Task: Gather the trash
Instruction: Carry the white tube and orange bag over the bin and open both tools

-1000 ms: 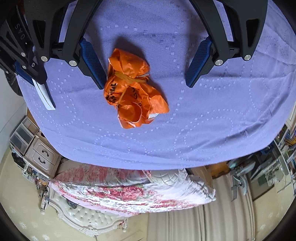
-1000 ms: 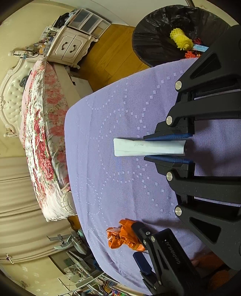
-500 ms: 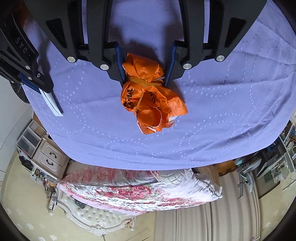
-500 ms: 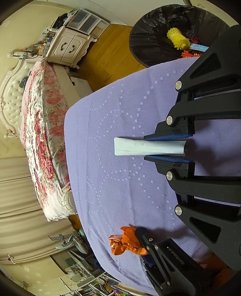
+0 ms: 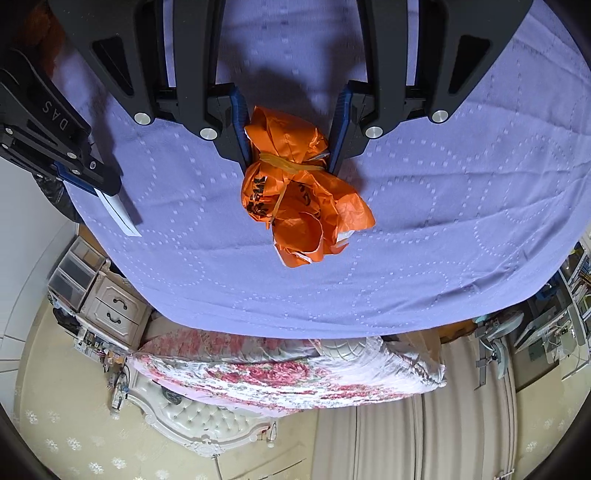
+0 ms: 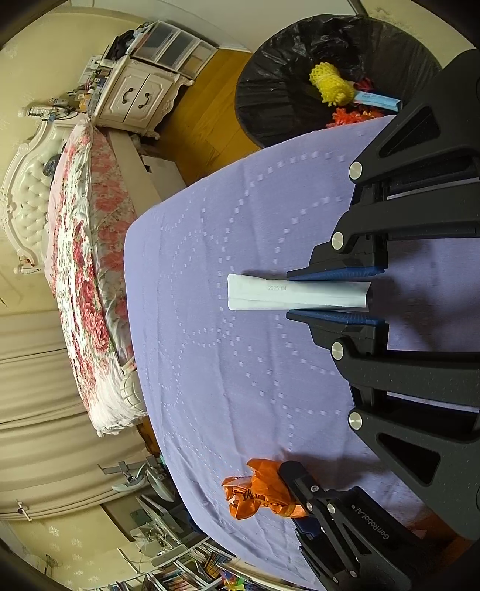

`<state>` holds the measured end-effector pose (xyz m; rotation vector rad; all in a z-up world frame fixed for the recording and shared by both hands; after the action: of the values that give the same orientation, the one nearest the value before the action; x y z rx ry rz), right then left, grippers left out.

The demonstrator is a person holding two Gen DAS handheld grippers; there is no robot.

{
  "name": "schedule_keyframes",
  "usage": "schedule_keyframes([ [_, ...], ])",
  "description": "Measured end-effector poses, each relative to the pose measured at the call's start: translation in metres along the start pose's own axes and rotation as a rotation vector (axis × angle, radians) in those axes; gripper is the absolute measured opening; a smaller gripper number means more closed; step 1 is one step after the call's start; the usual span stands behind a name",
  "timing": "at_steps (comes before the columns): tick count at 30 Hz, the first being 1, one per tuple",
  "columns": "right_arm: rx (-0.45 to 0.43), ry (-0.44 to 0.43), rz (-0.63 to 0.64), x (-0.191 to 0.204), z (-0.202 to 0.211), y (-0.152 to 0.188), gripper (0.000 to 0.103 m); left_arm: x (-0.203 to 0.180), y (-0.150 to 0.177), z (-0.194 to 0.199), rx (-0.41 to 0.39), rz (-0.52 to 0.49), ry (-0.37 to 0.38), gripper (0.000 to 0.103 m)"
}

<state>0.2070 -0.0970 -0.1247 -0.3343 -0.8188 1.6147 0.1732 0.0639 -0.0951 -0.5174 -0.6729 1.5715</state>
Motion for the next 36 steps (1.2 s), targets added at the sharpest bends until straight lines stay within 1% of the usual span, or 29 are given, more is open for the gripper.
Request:
schedule_keyframes([
  [3, -0.008, -0.003, 0.005, 0.003, 0.011, 0.008, 0.015, -0.001, 0.003, 0.014, -0.033, -0.004, 0.001, 0.038],
  [10, -0.042, -0.013, 0.007, 0.004, 0.040, 0.022, 0.015, -0.004, 0.006, 0.044, -0.081, 0.014, 0.027, 0.038],
  [14, -0.074, -0.016, 0.001, 0.002, 0.060, 0.027, 0.015, -0.010, 0.006, 0.060, -0.116, 0.011, 0.038, 0.038],
  [20, -0.126, -0.011, -0.019, -0.011, 0.093, 0.032, 0.015, -0.024, 0.008, 0.079, -0.148, 0.011, 0.070, 0.038],
  [27, -0.183, 0.024, -0.051, -0.035, 0.124, 0.037, 0.015, -0.047, 0.013, 0.093, -0.175, -0.013, 0.103, 0.038],
  [33, -0.223, 0.086, -0.077, -0.061, 0.146, 0.042, 0.015, -0.084, 0.013, 0.102, -0.197, -0.071, 0.149, 0.038],
  [36, -0.242, 0.133, -0.090, -0.079, 0.156, 0.043, 0.015, -0.107, 0.010, 0.106, -0.218, -0.108, 0.176, 0.038],
])
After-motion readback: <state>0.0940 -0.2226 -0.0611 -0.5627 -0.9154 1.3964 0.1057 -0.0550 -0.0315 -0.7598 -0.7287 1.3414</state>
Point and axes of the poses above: each gripper's, at about its wrist camera, not at the fingertips, and z roughly against the way its jaws point, x to its left, y to its underside, the point moved 5 cm from there along -z, roughly the way its jaws point, and after that the axes turned 9 degrees about -y, right-handed, at the moved point
